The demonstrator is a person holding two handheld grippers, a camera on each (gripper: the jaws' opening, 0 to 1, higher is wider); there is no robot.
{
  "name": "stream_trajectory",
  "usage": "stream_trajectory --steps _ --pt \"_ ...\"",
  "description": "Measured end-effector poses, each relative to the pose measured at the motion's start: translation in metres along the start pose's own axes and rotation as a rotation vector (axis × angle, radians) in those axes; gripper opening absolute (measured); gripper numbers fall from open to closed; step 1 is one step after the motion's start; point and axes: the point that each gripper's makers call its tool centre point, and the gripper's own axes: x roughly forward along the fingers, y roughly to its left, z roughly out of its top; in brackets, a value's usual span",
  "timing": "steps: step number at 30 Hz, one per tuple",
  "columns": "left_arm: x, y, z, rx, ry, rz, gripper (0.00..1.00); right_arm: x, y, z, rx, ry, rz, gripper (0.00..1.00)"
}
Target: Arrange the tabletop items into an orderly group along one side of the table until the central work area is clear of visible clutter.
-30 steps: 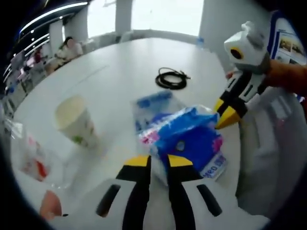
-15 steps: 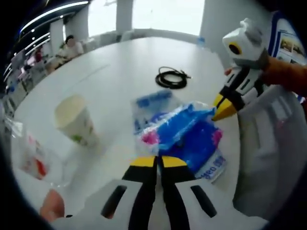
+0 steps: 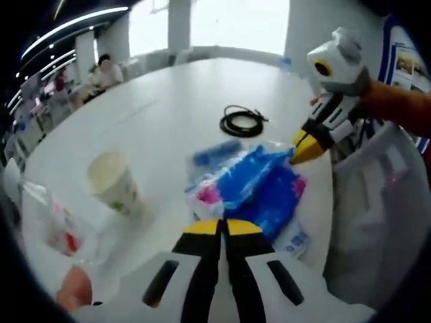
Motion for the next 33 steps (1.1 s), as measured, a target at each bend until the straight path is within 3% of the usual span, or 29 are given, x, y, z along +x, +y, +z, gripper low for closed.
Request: stream_trajectory --steps 11,22,33 --pt "0.013 -0.011 0.056 0.015 -0.068 0.030 0.00 -0.042 -0.041 0.031 -0.055 -0.119 -0.098 0.02" --pt "0.039 -0.026 0.121 0.024 -0.148 0.044 0.00 -0.090 -0.091 0.050 -0.086 -0.202 -0.199 0.02" --pt "0.075 -0.045 0.181 0.049 -0.198 0.040 0.00 -0.131 -0.150 0.063 -0.114 -0.221 -0.288 0.01"
